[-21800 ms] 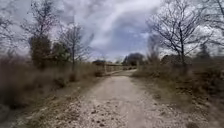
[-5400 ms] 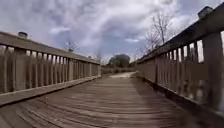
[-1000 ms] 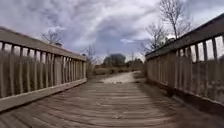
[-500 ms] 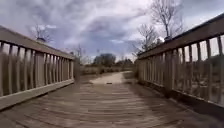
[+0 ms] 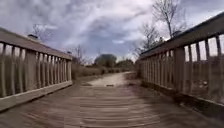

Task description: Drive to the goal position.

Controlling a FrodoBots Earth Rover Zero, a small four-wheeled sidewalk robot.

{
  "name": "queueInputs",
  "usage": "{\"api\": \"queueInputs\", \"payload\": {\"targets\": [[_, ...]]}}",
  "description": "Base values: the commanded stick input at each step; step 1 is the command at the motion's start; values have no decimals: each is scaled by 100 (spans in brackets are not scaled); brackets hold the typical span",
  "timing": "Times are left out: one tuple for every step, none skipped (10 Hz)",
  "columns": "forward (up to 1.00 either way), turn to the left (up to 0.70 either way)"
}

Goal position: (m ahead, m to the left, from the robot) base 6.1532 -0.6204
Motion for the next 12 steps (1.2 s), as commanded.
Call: {"api": "queueInputs", "payload": {"targets": [[50,0],[50,0],[50,0],[50,0],[50,0],[50,0],[50,0],[50,0],[50,0],[50,0],[50,0],[50,0]]}}
